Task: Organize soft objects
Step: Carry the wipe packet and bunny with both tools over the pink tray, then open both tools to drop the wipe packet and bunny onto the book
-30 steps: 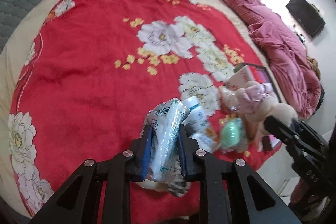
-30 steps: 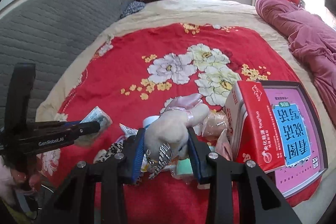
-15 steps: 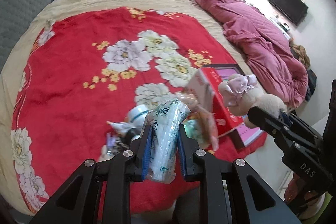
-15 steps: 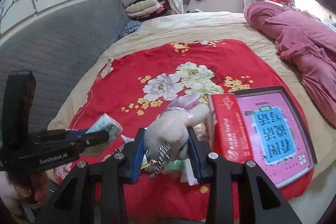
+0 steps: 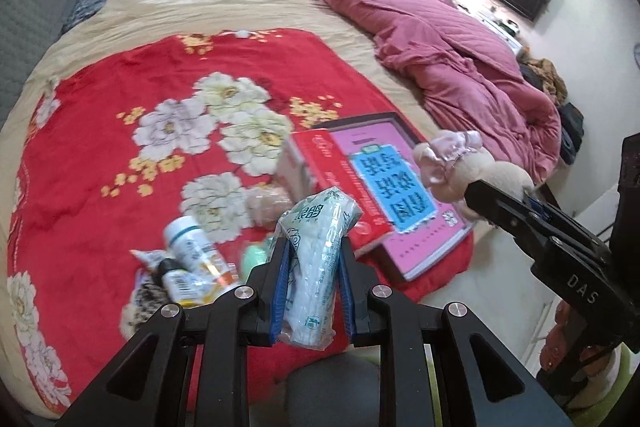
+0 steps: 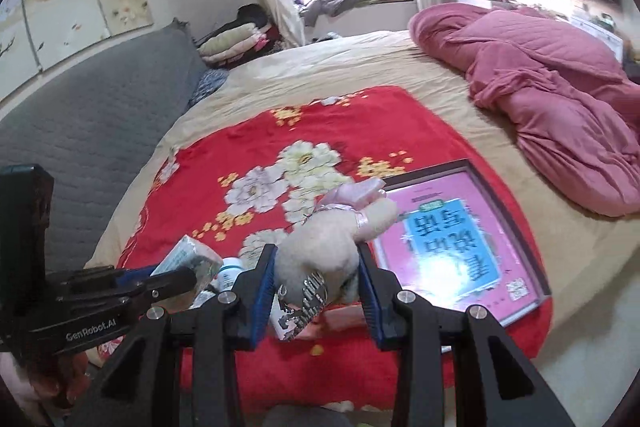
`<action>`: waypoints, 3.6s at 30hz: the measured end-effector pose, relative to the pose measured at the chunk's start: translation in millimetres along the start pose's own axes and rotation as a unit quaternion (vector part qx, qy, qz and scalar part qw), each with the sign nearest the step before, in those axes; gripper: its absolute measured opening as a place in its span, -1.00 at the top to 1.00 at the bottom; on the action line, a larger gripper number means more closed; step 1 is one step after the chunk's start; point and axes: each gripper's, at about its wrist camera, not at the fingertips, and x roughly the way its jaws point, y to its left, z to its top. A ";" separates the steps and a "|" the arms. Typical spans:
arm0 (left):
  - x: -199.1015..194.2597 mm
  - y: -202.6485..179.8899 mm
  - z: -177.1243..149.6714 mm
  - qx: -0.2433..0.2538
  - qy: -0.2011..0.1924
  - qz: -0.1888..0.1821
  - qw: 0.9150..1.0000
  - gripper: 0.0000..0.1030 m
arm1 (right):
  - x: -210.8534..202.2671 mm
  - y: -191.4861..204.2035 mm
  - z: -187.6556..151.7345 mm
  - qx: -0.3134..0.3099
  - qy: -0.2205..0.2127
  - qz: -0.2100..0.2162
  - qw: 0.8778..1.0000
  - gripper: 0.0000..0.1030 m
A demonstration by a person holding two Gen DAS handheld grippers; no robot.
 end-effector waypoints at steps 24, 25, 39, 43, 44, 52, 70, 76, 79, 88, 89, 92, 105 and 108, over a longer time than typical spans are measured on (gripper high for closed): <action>94.9 -113.1 24.4 0.046 0.054 -0.038 0.997 0.55 | -10.2 -115.8 -4.8 0.071 -0.009 -0.039 0.997 0.25; 99.5 -116.4 25.2 0.048 0.055 -0.040 0.997 0.55 | -8.7 -119.5 -6.4 0.070 -0.010 -0.040 0.997 0.25; 175.7 -139.9 24.6 0.049 0.112 -0.043 0.992 0.55 | 37.0 -169.6 -34.8 0.098 0.032 -0.059 0.993 0.25; 192.4 -145.1 24.7 0.054 0.125 -0.040 0.990 0.55 | 50.0 -178.9 -40.7 0.106 0.046 -0.059 0.992 0.25; 197.1 -145.6 24.7 0.053 0.129 -0.039 0.989 0.55 | 53.2 -180.2 -41.7 0.104 0.049 -0.060 0.992 0.25; 223.1 -147.5 20.1 0.046 0.149 -0.032 0.987 0.56 | 79.5 -191.8 -47.4 0.095 0.058 -0.086 0.990 0.25; 256.7 -162.3 9.7 0.072 0.186 -0.015 0.980 0.55 | 108.4 -224.7 -68.9 0.115 0.094 -0.122 0.981 0.22; 259.0 -164.3 8.6 0.077 0.183 -0.009 0.980 0.55 | 107.7 -226.7 -65.7 0.111 0.094 -0.127 0.981 0.20; 260.7 -169.0 8.3 0.089 0.182 -0.001 0.979 0.55 | 106.0 -226.6 -62.5 0.109 0.089 -0.131 0.981 0.14; 265.0 -171.2 3.6 0.094 0.188 0.006 0.978 0.51 | 90.9 -236.9 -59.2 0.115 0.083 -0.147 0.979 0.04; 265.3 -171.1 3.3 0.093 0.188 0.005 0.978 0.51 | 89.6 -238.8 -59.4 0.116 0.084 -0.151 0.978 0.04; 266.3 -171.3 2.2 0.095 0.189 0.003 0.977 0.50 | 83.9 -246.3 -59.9 0.128 0.081 -0.155 0.976 0.04; 262.2 -167.5 -3.4 0.094 0.194 -0.006 0.977 0.25 | 87.9 -248.2 -67.8 0.116 0.107 -0.182 0.970 0.03; 257.1 -166.6 -3.2 0.099 0.188 -0.003 0.977 0.14 | 96.9 -247.2 -67.3 0.112 0.109 -0.187 0.970 0.03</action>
